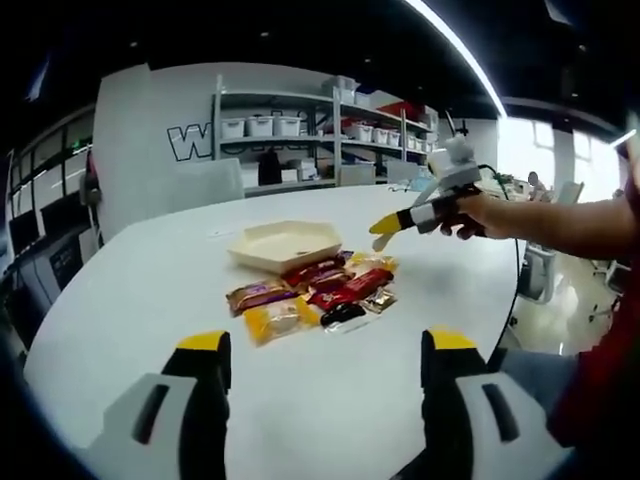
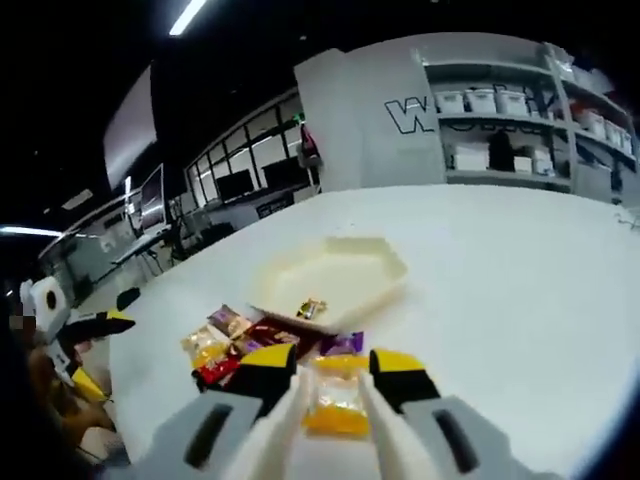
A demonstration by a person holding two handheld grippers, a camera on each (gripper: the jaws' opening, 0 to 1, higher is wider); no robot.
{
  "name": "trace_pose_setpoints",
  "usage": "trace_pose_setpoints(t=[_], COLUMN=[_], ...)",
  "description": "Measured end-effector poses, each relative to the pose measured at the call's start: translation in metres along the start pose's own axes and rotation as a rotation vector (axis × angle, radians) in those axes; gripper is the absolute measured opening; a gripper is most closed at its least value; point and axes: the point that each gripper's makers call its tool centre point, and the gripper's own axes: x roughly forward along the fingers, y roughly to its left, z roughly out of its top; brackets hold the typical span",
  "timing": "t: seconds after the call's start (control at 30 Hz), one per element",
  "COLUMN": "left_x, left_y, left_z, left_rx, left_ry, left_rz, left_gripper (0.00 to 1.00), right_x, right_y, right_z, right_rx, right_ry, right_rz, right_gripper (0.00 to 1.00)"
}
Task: Place the target food into the container with the food tongs after gripping and lifting it, then release it inside without dropping or visibly crushing the food.
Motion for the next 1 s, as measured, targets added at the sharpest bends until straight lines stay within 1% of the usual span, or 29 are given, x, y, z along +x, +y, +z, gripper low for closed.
trace_pose_setpoints(t=[0.07,0.13,0.17,0.23,0.33,0.4,0.5,0.57,0.6,0.73,0.87,1.0], left_x=[-0.001,-0.002,-0.003,-0.004,-0.005,-0.004,-0.004,-0.004,-0.004,-0.003,-0.003,-0.003], left_y=[0.002,0.004,0.005,0.007,0.009,0.009,0.007,0.007,0.008,0.008,0.007,0.007], left_z=[-0.001,-0.002,-0.002,-0.003,-0.005,-0.005,-0.004,-0.003,-0.003,-0.003,-0.003,-0.003], left_rx=[-0.002,-0.002,-0.003,-0.004,-0.008,-0.010,-0.006,-0.009,-0.008,-0.009,-0.003,0.000], left_ry=[0.002,0.003,0.004,0.006,0.008,0.009,0.008,0.006,0.006,0.009,0.009,0.011], left_rz=[0.003,0.009,0.011,0.015,0.019,0.018,0.016,0.016,0.016,0.015,0.013,0.014], left_gripper=[0.76,0.76,0.76,0.76,0.76,0.76,0.76,0.76,0.76,0.76,0.75,0.75], right_x=[0.003,0.004,0.004,0.005,0.007,0.010,0.011,0.013,0.013,0.014,0.016,0.017], right_y=[-0.002,-0.003,-0.004,0.000,0.002,-0.001,-0.002,-0.003,-0.003,-0.004,-0.005,-0.004], right_z=[-0.003,-0.004,-0.004,-0.006,-0.004,-0.011,-0.010,-0.010,-0.010,-0.012,-0.014,-0.014], right_rx=[-0.047,-0.063,-0.096,-0.121,-0.123,-0.119,-0.128,-0.168,-0.172,-0.153,-0.151,-0.168], right_ry=[0.002,0.007,0.001,0.010,0.003,0.034,0.028,0.034,0.037,0.045,0.048,0.059], right_rz=[-0.020,-0.035,-0.042,-0.038,-0.027,-0.039,-0.046,-0.059,-0.058,-0.053,-0.052,-0.058], right_gripper=[0.24,0.24,0.25,0.25,0.25,0.25,0.25,0.25,0.25,0.24,0.22,0.19])
